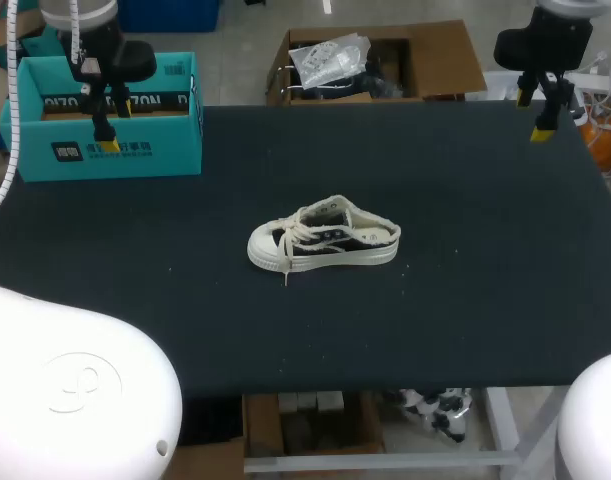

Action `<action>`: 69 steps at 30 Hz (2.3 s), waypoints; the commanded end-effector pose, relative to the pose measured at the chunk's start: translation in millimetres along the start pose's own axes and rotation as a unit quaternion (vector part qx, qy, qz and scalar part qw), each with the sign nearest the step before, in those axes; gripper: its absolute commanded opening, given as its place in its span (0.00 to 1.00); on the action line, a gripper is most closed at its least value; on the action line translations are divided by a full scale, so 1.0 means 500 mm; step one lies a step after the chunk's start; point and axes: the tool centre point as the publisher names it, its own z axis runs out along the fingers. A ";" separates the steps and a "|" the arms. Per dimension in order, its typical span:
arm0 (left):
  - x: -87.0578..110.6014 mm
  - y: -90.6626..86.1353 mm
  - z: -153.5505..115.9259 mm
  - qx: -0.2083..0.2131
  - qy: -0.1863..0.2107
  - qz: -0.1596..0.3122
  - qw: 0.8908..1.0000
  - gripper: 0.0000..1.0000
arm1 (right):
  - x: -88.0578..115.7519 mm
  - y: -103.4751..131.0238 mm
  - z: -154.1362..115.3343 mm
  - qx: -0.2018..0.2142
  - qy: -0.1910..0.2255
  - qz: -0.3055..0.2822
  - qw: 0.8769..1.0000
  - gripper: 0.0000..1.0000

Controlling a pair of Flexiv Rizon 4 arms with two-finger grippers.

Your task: Open the shoe tongue, take the insole out of the shoe, put the insole back into the shoe, and pack the shoe into the shoebox

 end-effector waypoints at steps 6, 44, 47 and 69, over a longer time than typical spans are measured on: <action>0.000 0.000 -0.001 -0.001 0.000 0.000 1.000 1.00 | 0.000 0.000 0.000 0.000 0.000 0.000 1.000 1.00; 0.095 -0.165 0.103 -0.006 0.130 -0.352 0.927 1.00 | 0.102 0.244 0.239 -0.270 -0.013 0.024 0.963 1.00; 0.095 -0.165 0.103 -0.006 0.130 -0.352 0.927 1.00 | 0.102 0.244 0.239 -0.270 -0.013 0.024 0.963 1.00; 0.108 -0.309 0.116 0.036 0.164 -0.589 0.790 1.00 | 0.137 0.311 0.325 -0.311 0.003 0.040 0.950 1.00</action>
